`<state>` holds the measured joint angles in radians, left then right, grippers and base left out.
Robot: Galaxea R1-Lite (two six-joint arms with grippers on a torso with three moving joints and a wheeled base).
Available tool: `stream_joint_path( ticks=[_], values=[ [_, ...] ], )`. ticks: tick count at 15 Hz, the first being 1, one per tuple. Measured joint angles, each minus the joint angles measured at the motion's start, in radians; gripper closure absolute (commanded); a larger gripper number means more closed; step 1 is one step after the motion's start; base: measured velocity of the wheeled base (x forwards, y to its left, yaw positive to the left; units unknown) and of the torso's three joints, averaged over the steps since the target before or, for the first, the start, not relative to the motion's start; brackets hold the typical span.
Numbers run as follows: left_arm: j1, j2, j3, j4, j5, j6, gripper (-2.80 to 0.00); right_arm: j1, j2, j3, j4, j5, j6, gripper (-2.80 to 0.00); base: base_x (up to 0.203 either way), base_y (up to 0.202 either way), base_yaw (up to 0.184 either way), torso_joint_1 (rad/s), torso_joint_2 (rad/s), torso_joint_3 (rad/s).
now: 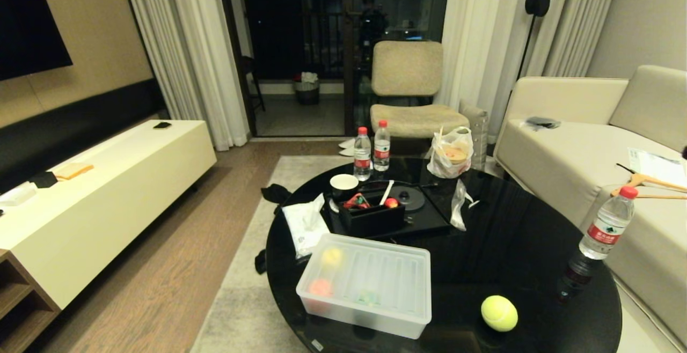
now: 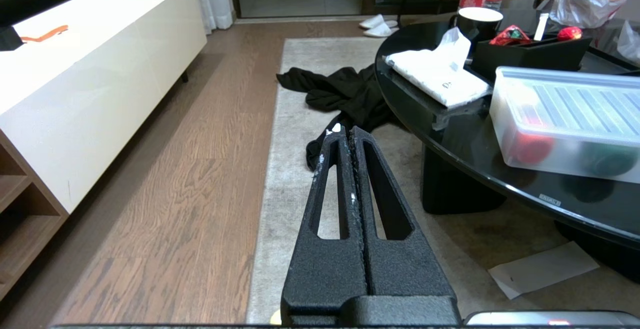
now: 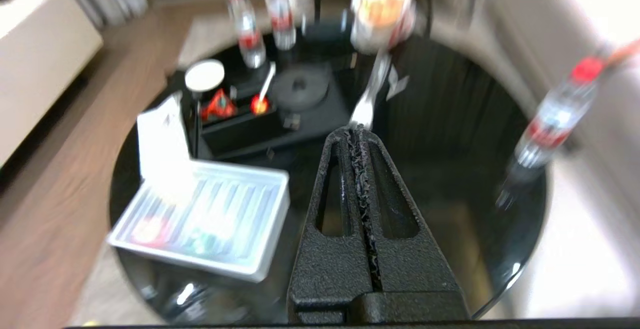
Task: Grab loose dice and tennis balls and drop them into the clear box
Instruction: Open the lid
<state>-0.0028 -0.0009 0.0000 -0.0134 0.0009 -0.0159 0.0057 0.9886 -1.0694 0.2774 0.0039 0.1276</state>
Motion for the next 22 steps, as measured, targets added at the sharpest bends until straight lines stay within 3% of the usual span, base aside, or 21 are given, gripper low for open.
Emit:
stream_joint_path(
  ticks=[8, 12, 21, 22],
  values=[
    [0.0, 0.0, 0.0, 0.0, 0.0, 0.001, 0.0, 0.094, 0.592, -0.406, 0.305, 0.027, 0.181, 0.0, 0.0, 0.0, 0.0, 0.0, 0.0, 0.0],
    [0.0, 0.0, 0.0, 0.001, -0.001, 0.001, 0.0, 0.159, 0.79, -0.443, 0.342, 0.088, 0.199, 0.0, 0.0, 0.0, 0.0, 0.0, 0.0, 0.0],
    [0.0, 0.0, 0.0, 0.0, -0.001, 0.001, 0.0, 0.268, 1.091, -0.495, 0.338, 0.09, 0.263, 0.0, 0.0, 0.0, 0.0, 0.0, 0.0, 0.0],
    [0.0, 0.0, 0.0, 0.001, 0.0, 0.001, 0.0, 0.27, 1.113, -0.504, 0.337, 0.087, 0.263, -2.8, 0.0, 0.0, 0.0, 0.0, 0.0, 0.0]
  ],
)
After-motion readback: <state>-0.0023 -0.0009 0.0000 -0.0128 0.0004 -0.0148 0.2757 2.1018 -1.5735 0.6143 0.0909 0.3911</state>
